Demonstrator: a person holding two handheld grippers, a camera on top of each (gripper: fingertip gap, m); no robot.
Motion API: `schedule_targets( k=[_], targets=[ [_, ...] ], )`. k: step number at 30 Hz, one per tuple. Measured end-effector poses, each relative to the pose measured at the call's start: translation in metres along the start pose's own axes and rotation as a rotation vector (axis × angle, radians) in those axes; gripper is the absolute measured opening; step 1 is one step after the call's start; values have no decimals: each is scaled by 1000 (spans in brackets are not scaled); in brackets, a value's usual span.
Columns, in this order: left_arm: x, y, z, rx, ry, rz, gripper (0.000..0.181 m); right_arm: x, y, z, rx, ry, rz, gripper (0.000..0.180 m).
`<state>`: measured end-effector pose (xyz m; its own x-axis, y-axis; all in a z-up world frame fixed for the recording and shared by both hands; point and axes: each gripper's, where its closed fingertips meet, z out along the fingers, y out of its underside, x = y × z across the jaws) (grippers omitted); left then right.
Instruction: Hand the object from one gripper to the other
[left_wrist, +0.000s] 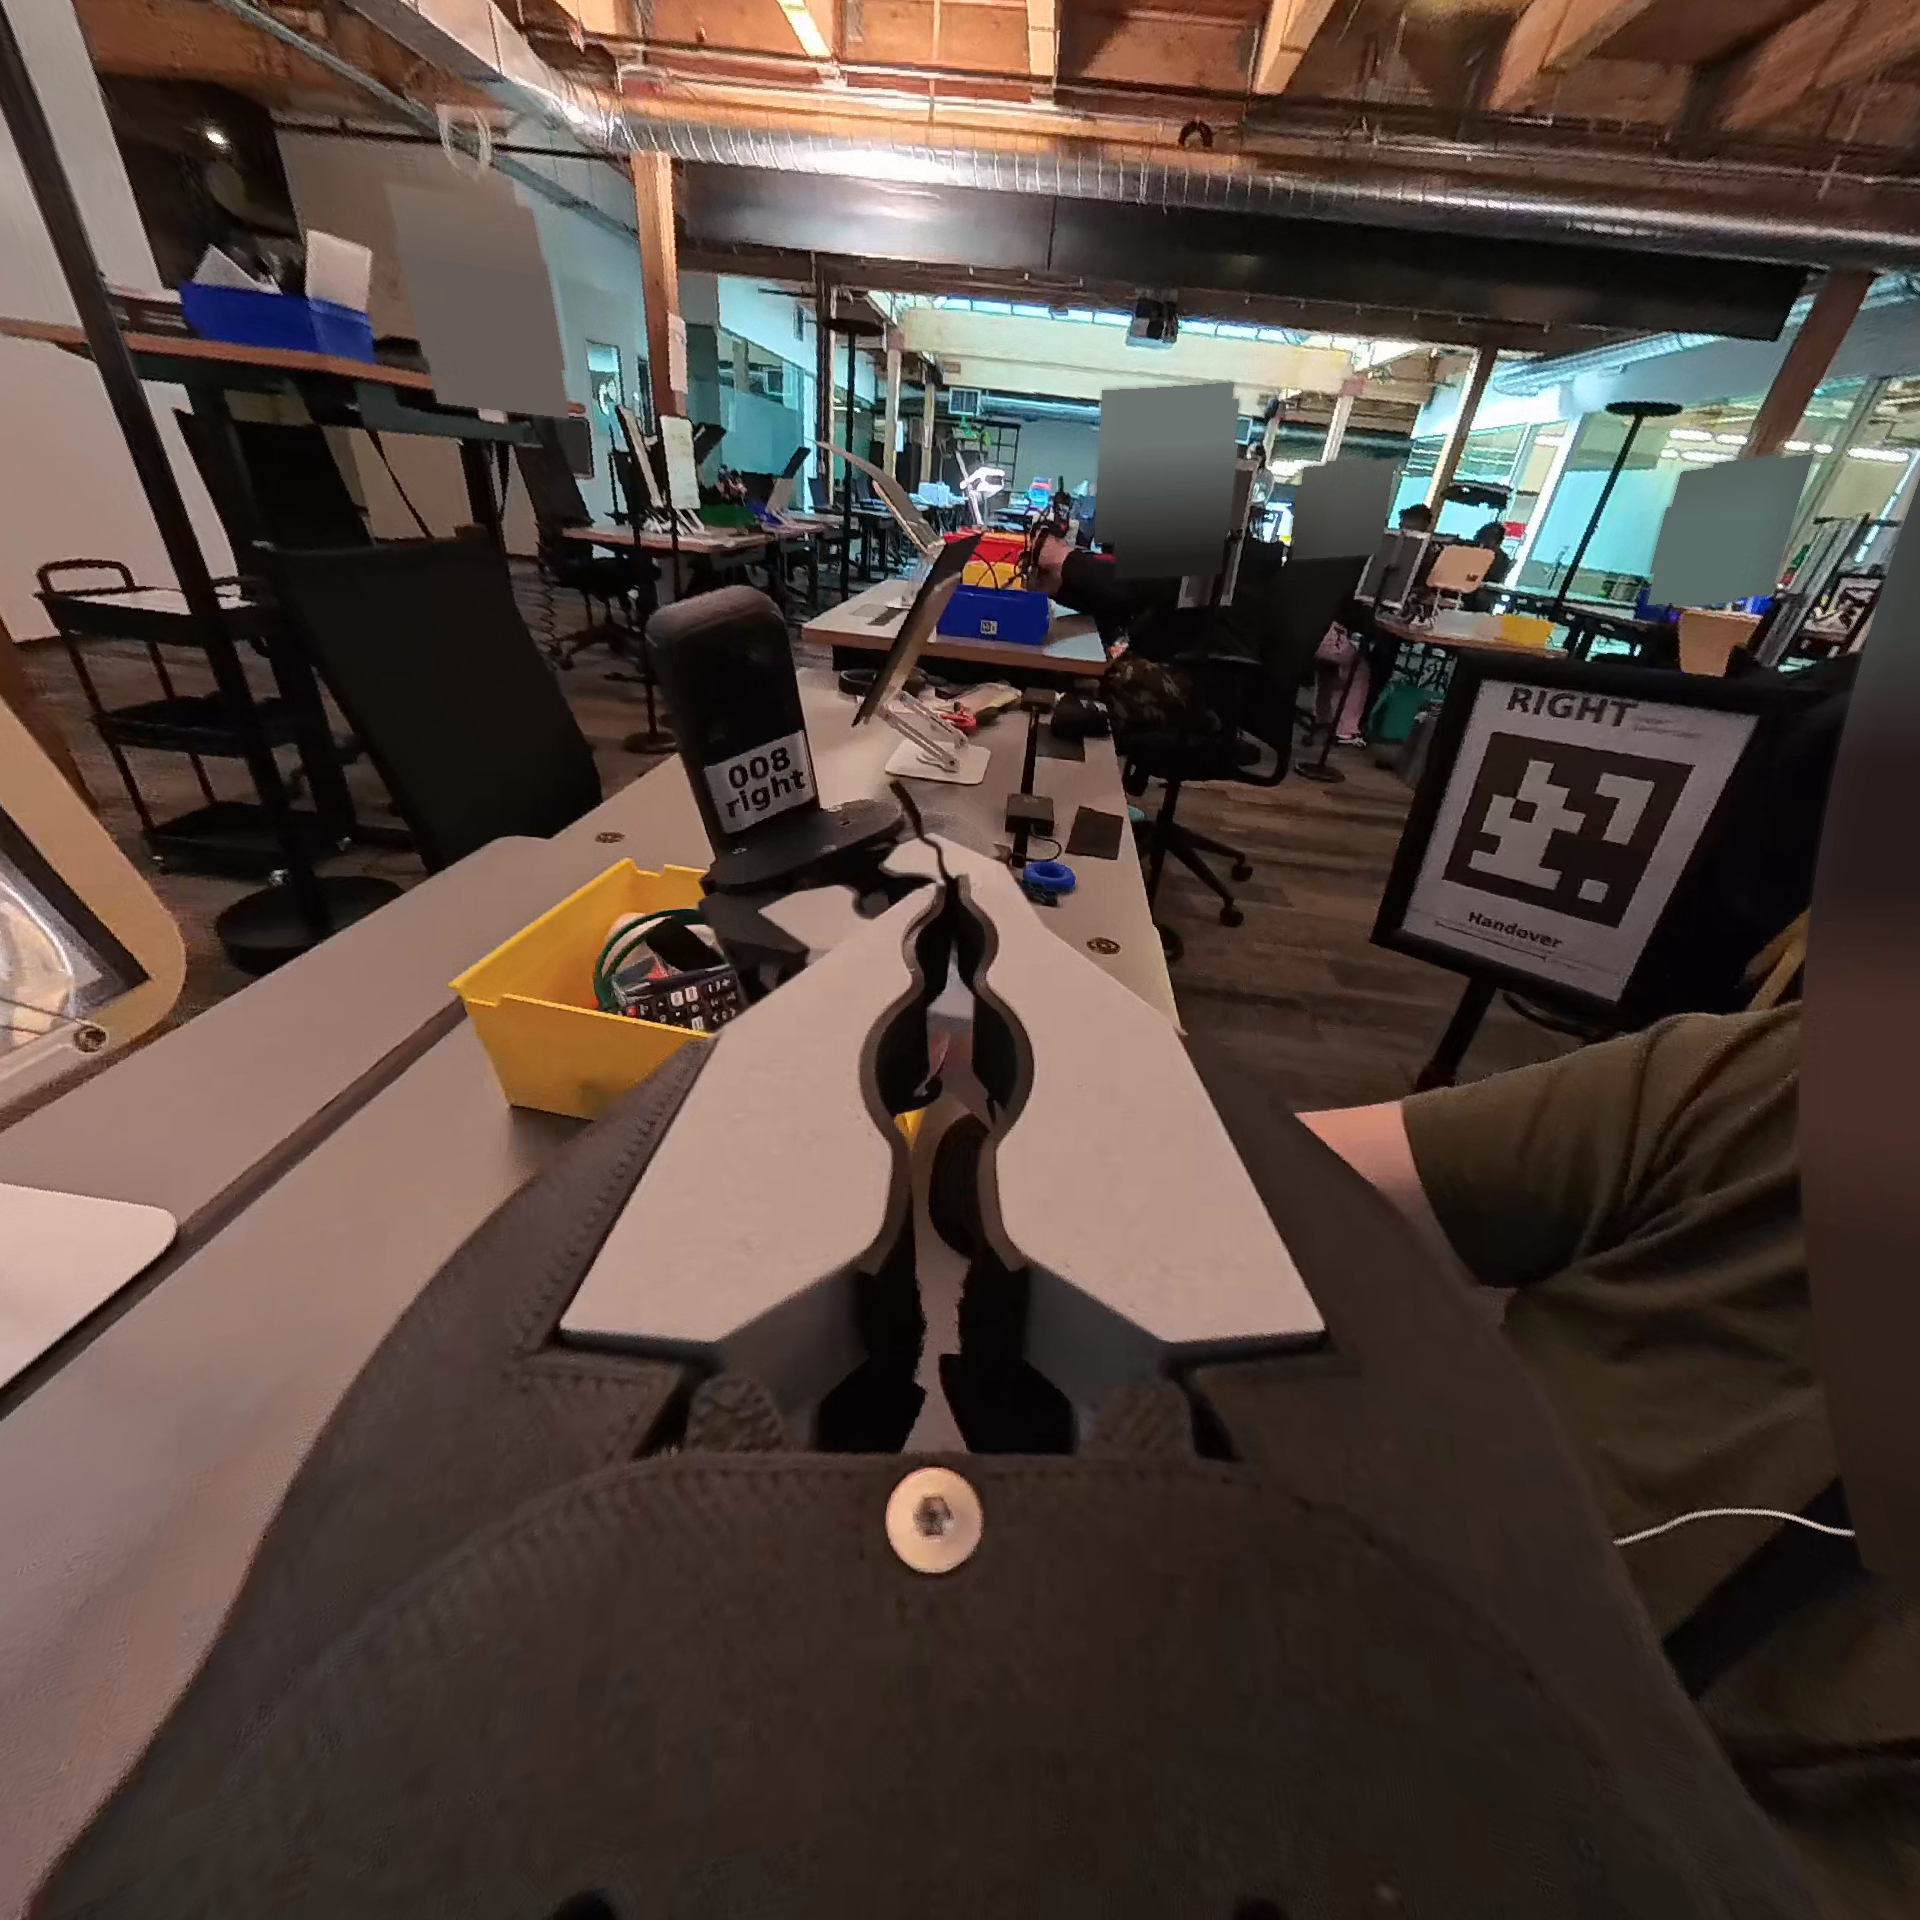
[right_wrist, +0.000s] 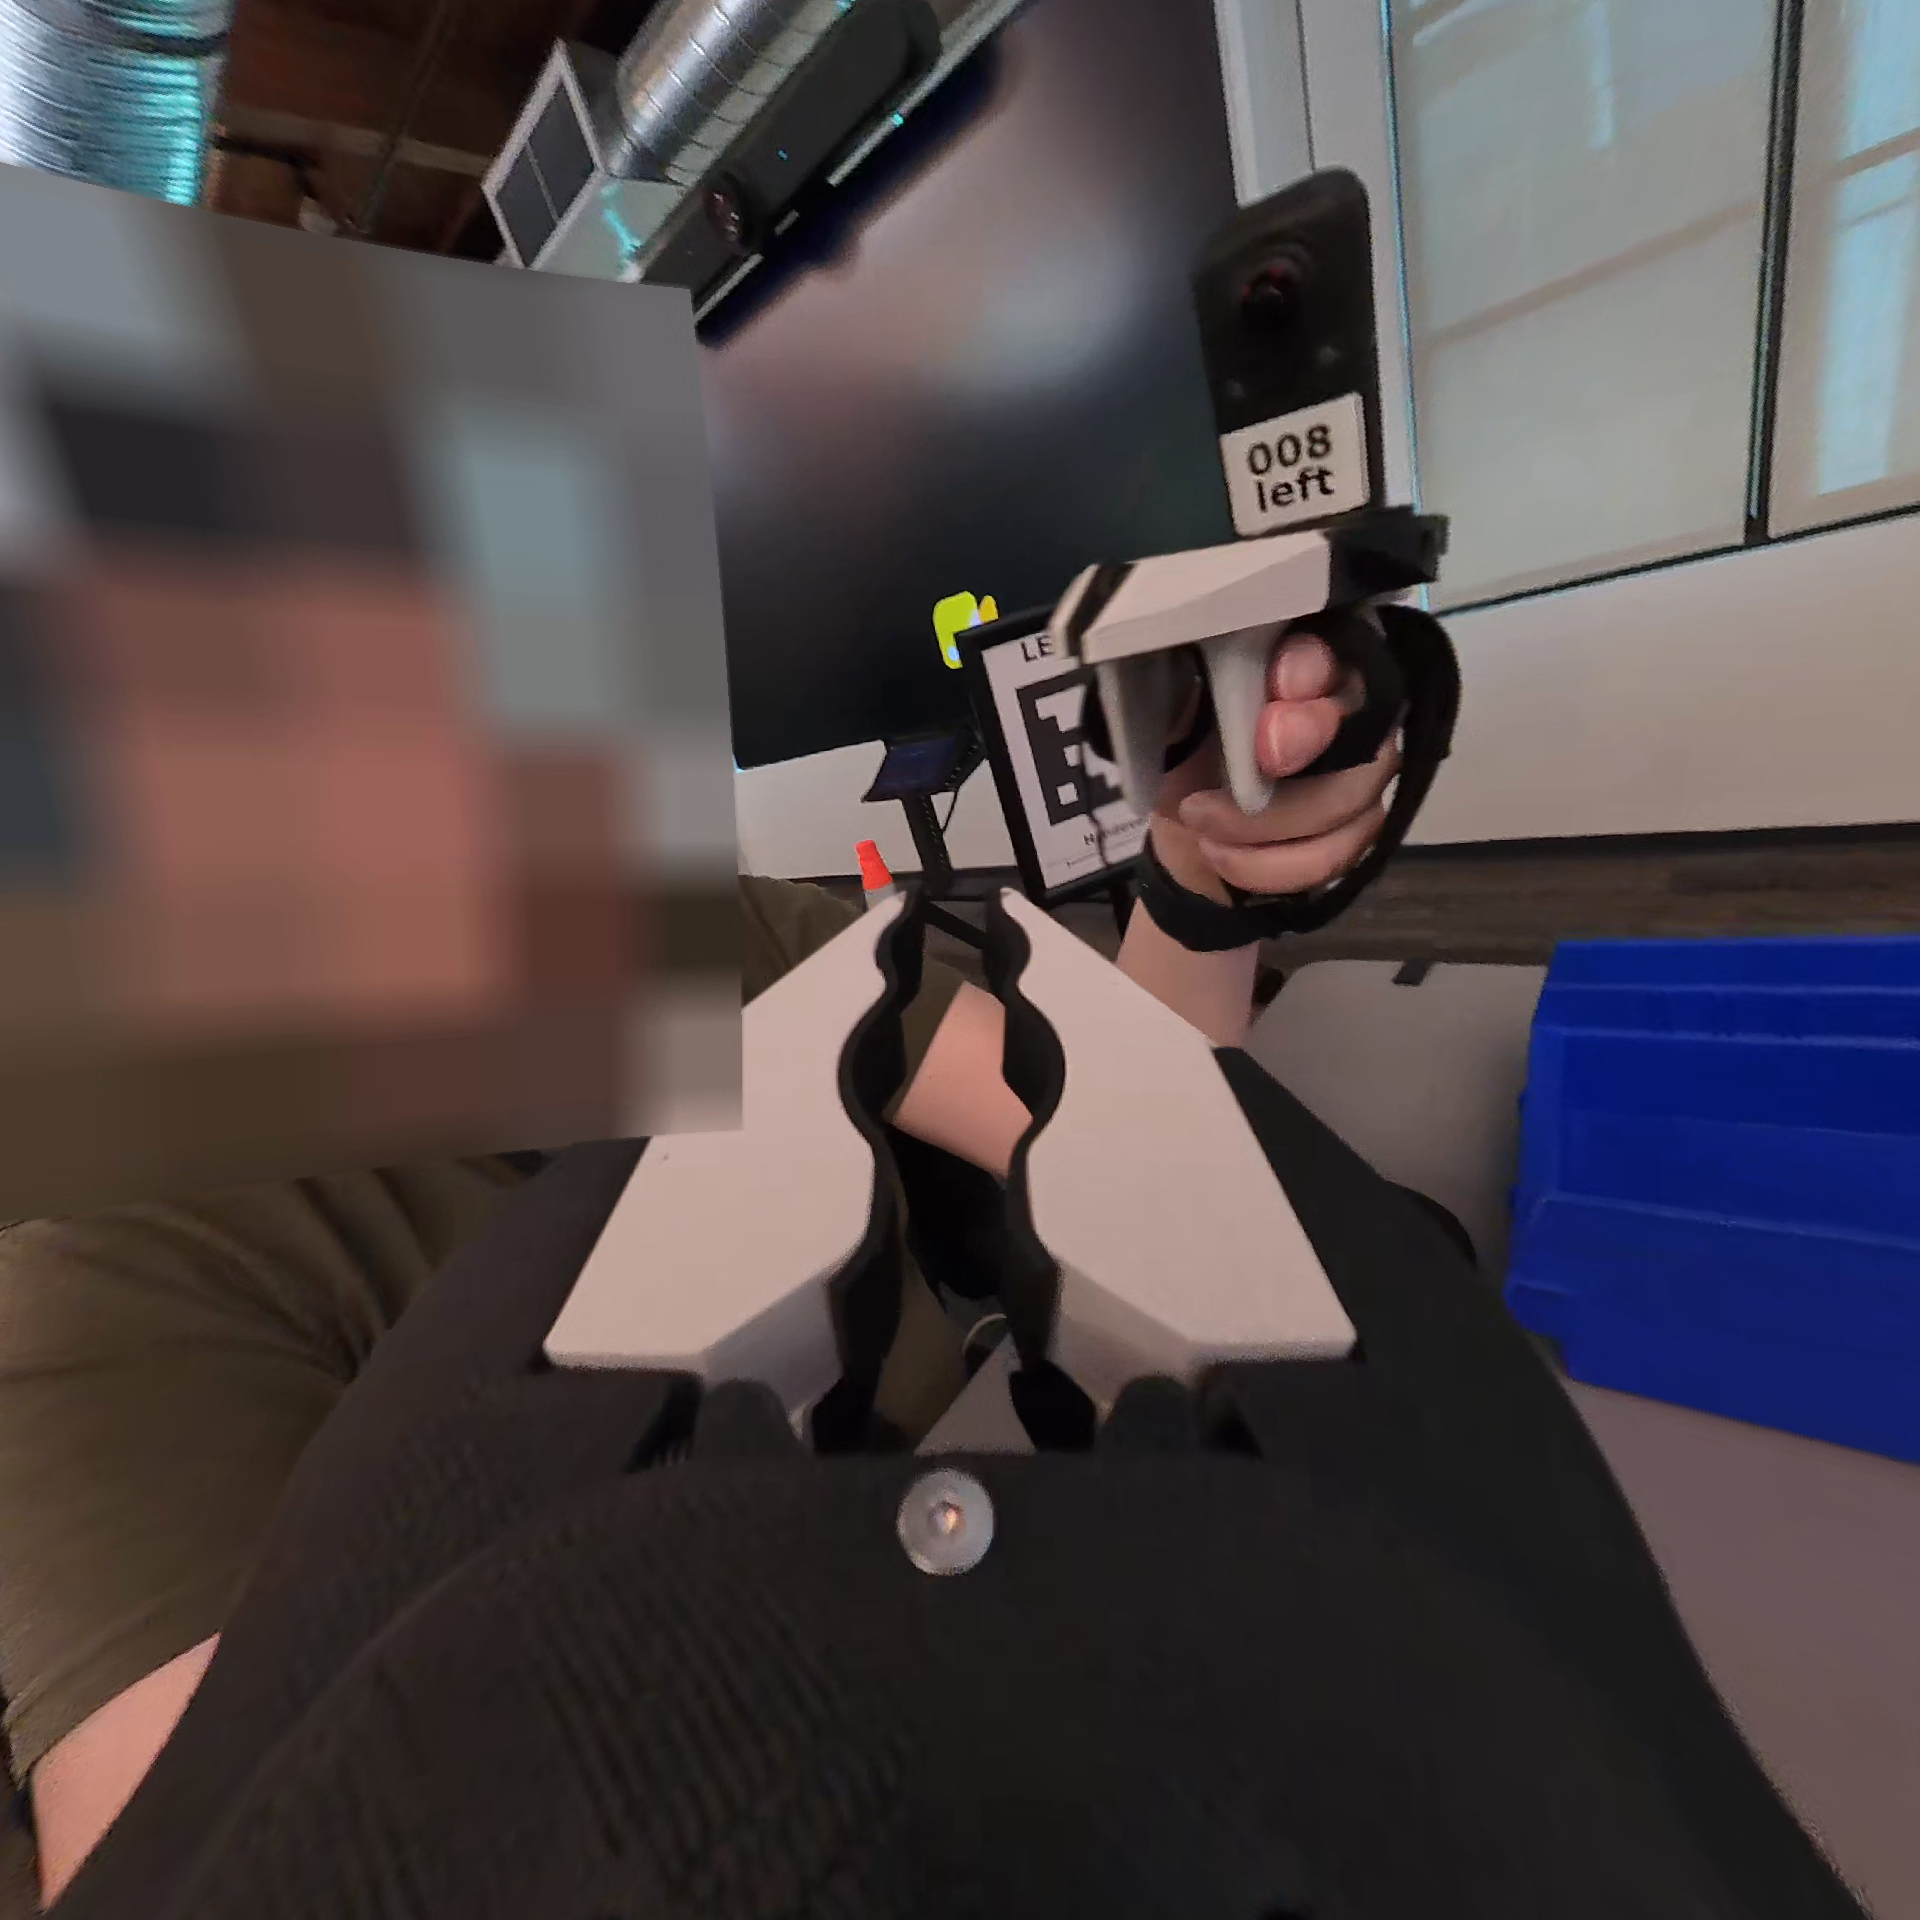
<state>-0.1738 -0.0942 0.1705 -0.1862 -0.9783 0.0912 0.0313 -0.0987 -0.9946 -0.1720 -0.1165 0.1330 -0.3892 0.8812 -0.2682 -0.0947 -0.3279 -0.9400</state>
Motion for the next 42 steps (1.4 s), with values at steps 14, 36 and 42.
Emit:
schedule_targets(
  k=[14, 36, 42],
  targets=[
    [-1, 15, 19, -44, 25, -23, 0, 26, 14, 12, -57, 86, 40, 1],
    [-12, 38, 24, -161, -7, -48, 19, 31, 2, -6, -50, 221, -84, 0],
    [-13, 29, 21, -112, -7, -23, 0, 37, 9, -14, -111, 304, -79, 35]
  ],
)
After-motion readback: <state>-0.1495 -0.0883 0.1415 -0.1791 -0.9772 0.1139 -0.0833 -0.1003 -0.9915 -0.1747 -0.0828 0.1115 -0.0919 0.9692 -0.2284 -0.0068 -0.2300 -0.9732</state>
